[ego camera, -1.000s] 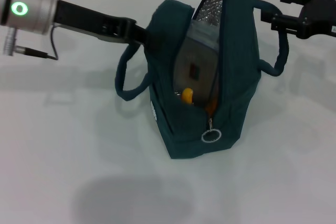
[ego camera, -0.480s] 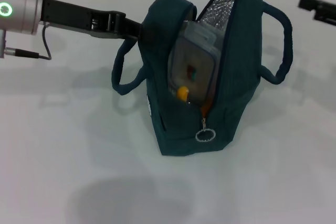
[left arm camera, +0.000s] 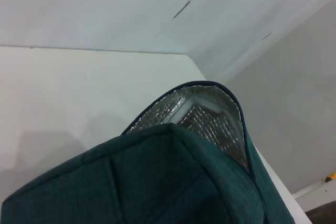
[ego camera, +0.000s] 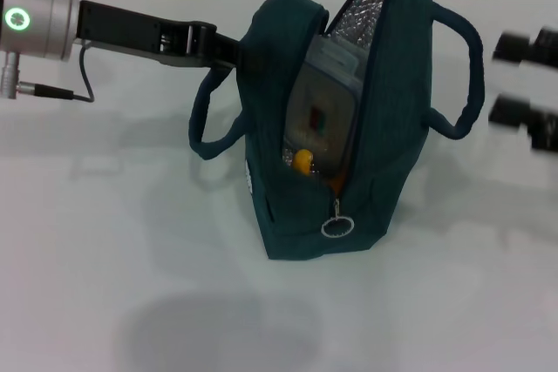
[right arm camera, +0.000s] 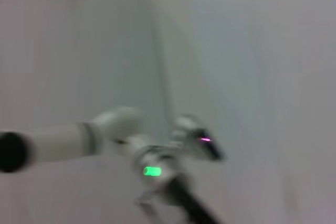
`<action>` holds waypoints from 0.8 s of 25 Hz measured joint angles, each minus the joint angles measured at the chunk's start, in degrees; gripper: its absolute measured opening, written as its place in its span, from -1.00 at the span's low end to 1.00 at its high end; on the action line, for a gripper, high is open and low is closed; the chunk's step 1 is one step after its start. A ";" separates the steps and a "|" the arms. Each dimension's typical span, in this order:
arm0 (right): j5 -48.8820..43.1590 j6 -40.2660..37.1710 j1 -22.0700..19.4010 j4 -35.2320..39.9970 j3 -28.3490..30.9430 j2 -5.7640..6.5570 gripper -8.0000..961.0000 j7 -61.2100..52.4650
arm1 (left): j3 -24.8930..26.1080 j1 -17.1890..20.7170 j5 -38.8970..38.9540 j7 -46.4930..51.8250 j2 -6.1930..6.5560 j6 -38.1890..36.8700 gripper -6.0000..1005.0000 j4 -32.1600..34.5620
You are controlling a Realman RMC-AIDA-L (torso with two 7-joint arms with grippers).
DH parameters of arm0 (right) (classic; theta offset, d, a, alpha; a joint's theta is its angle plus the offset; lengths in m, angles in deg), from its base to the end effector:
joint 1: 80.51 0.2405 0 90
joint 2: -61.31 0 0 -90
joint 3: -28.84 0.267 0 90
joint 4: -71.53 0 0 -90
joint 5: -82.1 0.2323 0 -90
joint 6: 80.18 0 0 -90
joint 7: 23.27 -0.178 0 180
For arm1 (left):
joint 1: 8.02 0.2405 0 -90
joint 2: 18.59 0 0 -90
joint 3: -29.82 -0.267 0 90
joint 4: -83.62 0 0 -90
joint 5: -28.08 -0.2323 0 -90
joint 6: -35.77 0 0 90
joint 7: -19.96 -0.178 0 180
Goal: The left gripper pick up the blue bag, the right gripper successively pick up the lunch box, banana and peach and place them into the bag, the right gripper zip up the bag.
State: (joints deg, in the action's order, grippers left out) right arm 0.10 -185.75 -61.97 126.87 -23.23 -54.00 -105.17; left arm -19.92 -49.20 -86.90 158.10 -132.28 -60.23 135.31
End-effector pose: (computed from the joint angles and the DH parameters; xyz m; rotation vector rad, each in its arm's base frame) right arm 0.2142 0.3195 0.0607 -2.6571 0.1991 1.1864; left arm -0.1732 0.4123 0.0161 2.7305 1.4522 0.5487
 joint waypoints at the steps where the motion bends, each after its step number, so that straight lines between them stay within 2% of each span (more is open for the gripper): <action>1: -0.15 -2.61 0.42 -1.59 -0.32 0.00 0.45 0.79 | 0.00 -0.03 -0.03 0.00 0.00 0.04 -0.84 -0.01; 4: -2.89 -7.12 1.57 -5.10 -2.61 0.14 0.45 2.90 | 0.00 -0.04 -0.16 -0.01 -0.07 0.19 -0.84 -0.05; 7: -10.64 -6.17 2.41 -6.18 -4.76 0.09 0.45 3.48 | -0.02 -0.04 -0.23 -0.08 -0.17 0.21 -0.84 -0.09; 9: -16.29 -3.16 3.60 -8.16 -5.59 -0.15 0.45 3.23 | -0.05 -0.04 -0.21 -0.08 -0.23 0.21 -0.84 -0.10; 12: -20.16 2.00 6.22 -13.55 -7.29 -0.21 0.45 3.16 | -0.01 -0.04 -0.18 -0.08 -0.32 0.21 -0.84 -0.11; 15: -21.52 7.65 8.71 -17.78 -9.66 -0.20 0.45 3.40 | 0.00 -0.04 -0.17 -0.07 -0.32 0.21 -0.84 -0.11; 20: -21.25 14.99 11.73 -19.81 -15.58 -0.58 0.45 3.56 | 0.00 -0.04 -0.09 -0.05 -0.35 0.20 -0.84 -0.11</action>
State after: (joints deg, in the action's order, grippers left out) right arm -21.15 -170.76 -50.24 107.06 -38.81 -54.58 -101.61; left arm -19.92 -49.24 -86.99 158.05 -132.63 -60.03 135.20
